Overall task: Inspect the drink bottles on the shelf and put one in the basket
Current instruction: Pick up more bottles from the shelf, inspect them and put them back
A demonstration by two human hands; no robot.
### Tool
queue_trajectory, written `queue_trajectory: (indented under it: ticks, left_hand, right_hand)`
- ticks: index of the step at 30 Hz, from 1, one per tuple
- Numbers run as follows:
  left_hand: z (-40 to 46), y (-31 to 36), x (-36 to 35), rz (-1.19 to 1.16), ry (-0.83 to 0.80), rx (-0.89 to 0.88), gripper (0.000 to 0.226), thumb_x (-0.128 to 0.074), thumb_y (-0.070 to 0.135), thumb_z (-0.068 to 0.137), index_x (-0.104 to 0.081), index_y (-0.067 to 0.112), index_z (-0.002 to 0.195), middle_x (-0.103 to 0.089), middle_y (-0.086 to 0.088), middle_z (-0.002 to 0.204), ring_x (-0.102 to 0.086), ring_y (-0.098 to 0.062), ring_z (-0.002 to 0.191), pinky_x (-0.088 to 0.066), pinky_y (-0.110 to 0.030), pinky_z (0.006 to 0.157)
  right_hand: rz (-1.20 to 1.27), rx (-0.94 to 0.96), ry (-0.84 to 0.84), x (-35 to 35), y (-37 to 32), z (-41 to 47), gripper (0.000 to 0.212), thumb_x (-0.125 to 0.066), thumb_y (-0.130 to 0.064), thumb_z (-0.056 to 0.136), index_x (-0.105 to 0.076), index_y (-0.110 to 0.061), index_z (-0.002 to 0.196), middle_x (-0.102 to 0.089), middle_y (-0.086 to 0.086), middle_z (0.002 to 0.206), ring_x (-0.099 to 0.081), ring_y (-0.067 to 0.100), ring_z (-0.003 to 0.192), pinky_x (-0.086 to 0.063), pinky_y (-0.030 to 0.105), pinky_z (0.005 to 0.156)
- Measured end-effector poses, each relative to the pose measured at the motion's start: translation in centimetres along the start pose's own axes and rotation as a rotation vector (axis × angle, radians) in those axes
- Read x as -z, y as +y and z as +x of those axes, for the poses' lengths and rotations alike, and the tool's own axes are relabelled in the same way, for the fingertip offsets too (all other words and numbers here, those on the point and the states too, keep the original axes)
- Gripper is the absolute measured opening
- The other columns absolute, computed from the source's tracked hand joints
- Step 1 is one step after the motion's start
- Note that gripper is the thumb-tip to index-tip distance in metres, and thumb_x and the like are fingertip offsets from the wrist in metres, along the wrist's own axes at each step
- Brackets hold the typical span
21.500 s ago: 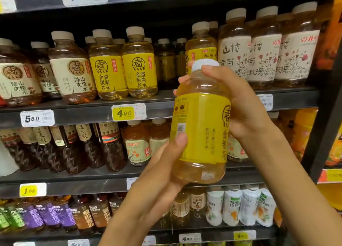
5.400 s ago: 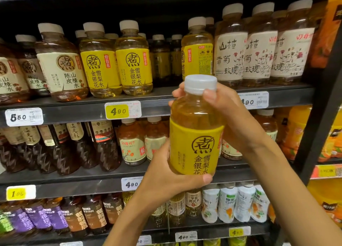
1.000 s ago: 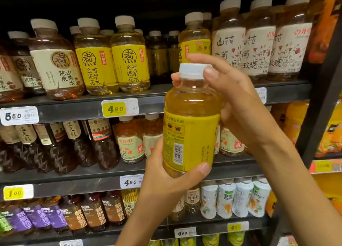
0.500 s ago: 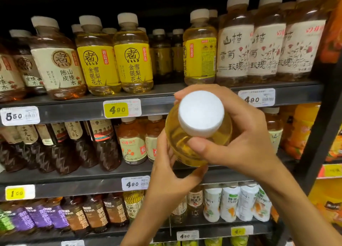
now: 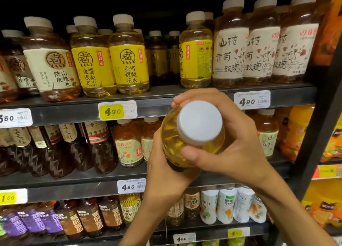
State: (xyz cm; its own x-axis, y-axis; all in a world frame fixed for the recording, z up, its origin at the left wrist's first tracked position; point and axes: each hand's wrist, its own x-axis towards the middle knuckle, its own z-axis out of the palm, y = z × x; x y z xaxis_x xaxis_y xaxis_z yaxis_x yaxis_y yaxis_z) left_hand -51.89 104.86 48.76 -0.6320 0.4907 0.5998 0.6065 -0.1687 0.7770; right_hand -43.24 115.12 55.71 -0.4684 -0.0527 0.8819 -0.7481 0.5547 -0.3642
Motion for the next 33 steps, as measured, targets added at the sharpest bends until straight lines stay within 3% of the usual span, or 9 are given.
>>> queue_trajectory:
  ticks: [2, 7, 9, 11, 13, 19, 22, 27, 33]
  left_hand:
    - [0.0, 0.0, 0.4, -0.042, 0.0, 0.001, 0.078, -0.084, 0.03, 0.06, -0.052, 0.006, 0.127, -0.068, 0.0, 0.112, -0.065, -0.015, 0.107, -0.054, -0.024, 0.085]
    - [-0.6, -0.3, 1.0, -0.133, -0.103, 0.14, 0.072, -0.088, 0.032, 0.048, -0.056, 0.031, 0.112, -0.071, 0.018, 0.103, -0.068, -0.001, 0.096, -0.051, -0.009, 0.073]
    - [-0.9, -0.3, 1.3, -0.196, -0.24, 0.246, 0.068, -0.089, 0.031, 0.047, -0.056, 0.038, 0.106, -0.072, 0.022, 0.1, -0.069, 0.001, 0.092, -0.051, -0.008, 0.07]
    - [-1.2, -0.3, 1.6, -0.243, -0.376, 0.313, 0.067, -0.09, 0.028, 0.047, -0.056, 0.041, 0.104, -0.072, 0.02, 0.102, -0.069, -0.001, 0.094, -0.052, -0.01, 0.072]
    - [-1.3, -0.4, 1.6, -0.28, -0.432, 0.358, 0.07, -0.09, 0.027, 0.048, -0.054, 0.036, 0.107, -0.072, 0.019, 0.104, -0.069, -0.002, 0.096, -0.053, -0.011, 0.073]
    - [-1.1, -0.5, 1.5, -0.461, -0.384, 0.376, 0.076, -0.081, 0.018, 0.063, -0.045, 0.023, 0.13, -0.067, 0.002, 0.122, -0.064, -0.016, 0.113, -0.052, -0.022, 0.089]
    - [-1.0, 0.3, 0.7, -0.348, -0.283, 0.324, 0.071, -0.082, 0.032, 0.061, -0.048, 0.034, 0.123, -0.07, 0.014, 0.113, -0.067, -0.006, 0.103, -0.052, -0.014, 0.079]
    - [-1.3, 0.6, 0.2, -0.326, -0.235, 0.347, 0.061, -0.082, 0.034, 0.062, -0.054, 0.034, 0.116, -0.073, 0.015, 0.101, -0.069, -0.002, 0.091, -0.051, -0.009, 0.069]
    - [-1.6, 1.1, 1.3, -0.616, -0.303, 0.46, 0.08, -0.084, 0.05, 0.061, -0.053, 0.02, 0.128, -0.068, -0.005, 0.122, -0.063, -0.024, 0.114, -0.052, -0.036, 0.093]
  right_hand:
    - [0.025, -0.066, -0.008, 0.2, 0.1, 0.2, 0.054, -0.072, -0.026, 0.073, -0.052, -0.004, 0.118, -0.058, 0.012, 0.119, -0.057, 0.021, 0.113, -0.046, 0.036, 0.095]
    - [0.286, -0.272, -0.18, 1.7, 1.6, 1.5, 0.058, -0.07, -0.053, 0.076, -0.056, -0.021, 0.121, -0.062, -0.007, 0.12, -0.057, 0.01, 0.115, -0.045, 0.025, 0.094]
    - [0.424, -0.39, -0.235, 2.2, 2.3, 2.1, 0.065, -0.071, -0.055, 0.074, -0.057, -0.016, 0.123, -0.065, -0.002, 0.122, -0.059, 0.017, 0.117, -0.047, 0.031, 0.095]
    - [0.528, -0.47, -0.315, 2.3, 3.4, 2.4, 0.072, -0.075, -0.054, 0.071, -0.057, -0.008, 0.124, -0.063, 0.012, 0.124, -0.059, 0.032, 0.118, -0.046, 0.045, 0.1]
    - [0.655, -0.506, -0.363, 2.1, 4.1, 2.3, 0.063, -0.076, -0.05, 0.072, -0.064, -0.009, 0.117, -0.066, 0.013, 0.116, -0.063, 0.033, 0.109, -0.047, 0.047, 0.096]
    - [0.665, -0.577, 0.003, 1.5, 4.4, 1.9, 0.037, -0.072, -0.04, 0.079, -0.069, -0.01, 0.101, -0.071, 0.011, 0.103, -0.065, 0.029, 0.098, -0.052, 0.042, 0.089]
    - [0.591, -0.632, 0.127, 1.0, 4.2, 2.3, 0.027, -0.061, -0.034, 0.085, -0.071, -0.011, 0.094, -0.073, 0.008, 0.094, -0.069, 0.02, 0.084, -0.056, 0.031, 0.077]
    - [0.577, -0.761, 0.109, 1.1, 4.0, 2.6, 0.032, -0.064, -0.045, 0.084, -0.074, -0.015, 0.091, -0.074, 0.007, 0.091, -0.071, 0.016, 0.081, -0.056, 0.024, 0.067]
    - [0.645, -0.785, 0.028, 1.2, 4.2, 3.2, 0.026, -0.06, -0.04, 0.085, -0.074, -0.019, 0.09, -0.071, 0.005, 0.094, -0.066, 0.017, 0.088, -0.054, 0.029, 0.077]
